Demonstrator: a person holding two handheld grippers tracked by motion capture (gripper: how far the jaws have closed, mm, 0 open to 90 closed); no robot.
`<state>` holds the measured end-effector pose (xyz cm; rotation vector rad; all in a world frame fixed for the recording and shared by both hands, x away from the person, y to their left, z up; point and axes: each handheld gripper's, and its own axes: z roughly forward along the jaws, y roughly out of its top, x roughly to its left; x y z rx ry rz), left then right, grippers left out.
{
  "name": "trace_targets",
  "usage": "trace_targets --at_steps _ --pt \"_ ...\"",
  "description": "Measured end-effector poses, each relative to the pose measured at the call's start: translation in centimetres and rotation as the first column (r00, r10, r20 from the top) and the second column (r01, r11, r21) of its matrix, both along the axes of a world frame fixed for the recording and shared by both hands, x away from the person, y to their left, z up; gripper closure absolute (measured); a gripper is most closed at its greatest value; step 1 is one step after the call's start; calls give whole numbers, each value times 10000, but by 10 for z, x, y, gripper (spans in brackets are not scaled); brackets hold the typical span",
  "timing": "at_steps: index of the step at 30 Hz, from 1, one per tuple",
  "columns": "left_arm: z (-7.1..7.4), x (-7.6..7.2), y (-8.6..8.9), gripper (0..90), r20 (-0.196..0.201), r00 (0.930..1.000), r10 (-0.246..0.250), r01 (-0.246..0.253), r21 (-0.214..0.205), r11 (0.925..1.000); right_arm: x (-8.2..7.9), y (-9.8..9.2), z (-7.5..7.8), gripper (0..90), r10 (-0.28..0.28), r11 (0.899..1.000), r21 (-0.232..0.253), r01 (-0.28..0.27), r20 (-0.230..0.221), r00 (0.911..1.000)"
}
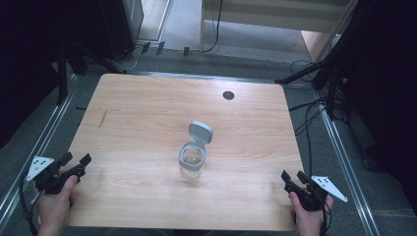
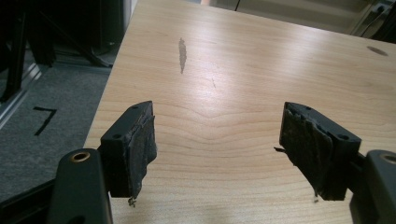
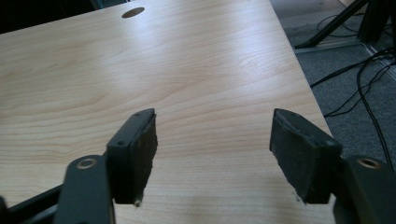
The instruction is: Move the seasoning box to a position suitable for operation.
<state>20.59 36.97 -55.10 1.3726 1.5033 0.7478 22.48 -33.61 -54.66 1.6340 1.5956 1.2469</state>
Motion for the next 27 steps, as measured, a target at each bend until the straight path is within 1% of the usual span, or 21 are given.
trace_targets --at_steps 2,4,5,6,7,8,10,11,12,13,14,15,16,20,21,22,23,25,27 --pt "0 0 -1 273 9 10000 -8 8 72 10000 0 -1 0 439 20 9999 134 -22 170 9999" --pt "1 0 -4 293 13 10000 -3 2 369 9993 -1 -2 0 479 57 9993 375 -67 277 9996" --pt "1 -1 -7 301 -8 10000 52 -51 678 9977 -1 -1 0 490 34 9997 238 -43 364 9993" --pt "2 -1 -11 304 -32 10000 71 -67 1089 9940 -1 1 1 530 62 10000 -7 -62 459 9989" --pt "3 0 -15 315 -84 9999 59 -47 1305 9914 -2 4 2 559 273 9996 -109 -268 554 9981" --pt "4 0 -19 322 -178 9998 46 -22 1308 9914 -2 7 3 569 522 9986 -77 -518 620 9967" --pt "7 3 -26 332 -201 9998 25 -5 988 9951 -2 16 7 585 854 9963 -27 -855 794 9932" --pt "9 4 -31 335 -193 9998 -90 107 875 9961 -2 19 9 585 883 9961 16 -887 826 9927" --pt "11 7 -38 336 -143 9996 -231 243 891 9957 -2 23 11 585 886 9959 78 -896 830 9926" --pt "11 7 -38 343 -143 9996 -231 243 891 9957 0 28 13 585 875 9960 96 -886 848 9926" --pt "15 10 -49 349 -137 9986 -511 521 966 9940 1 32 15 590 845 9964 30 -851 872 9926" --pt "15 10 -49 350 -137 9986 -511 521 966 9940 1 35 16 595 877 9961 -55 -875 930 9918" --pt "20 14 -61 352 -167 9966 -810 823 938 9922 3 40 18 603 884 9961 -63 -882 937 9917" --pt "32 21 -82 369 5 9898 -1426 1417 1079 9840 8 61 25 618 1286 9916 -225 -1270 920 9874" --pt "33 23 -86 372 32 9887 -1497 1486 1017 9837 9 67 27 620 1458 9892 -246 -1442 875 9854" --pt "33 23 -86 377 32 9887 -1497 1486 1017 9837 11 74 29 630 1630 9863 -391 -1603 822 9832" --pt "35 28 -93 382 -22 9861 -1663 1659 837 9826 12 82 31 638 1724 9842 -547 -1684 788 9819" --pt "35 33 -101 392 -73 9823 -1872 1873 601 9805 13 93 34 646 1869 9813 -616 -1821 828 9789" --pt "36 38 -110 403 -167 9777 -2093 2100 559 9761 16 104 37 665 1950 9798 -600 -1906 792 9776"
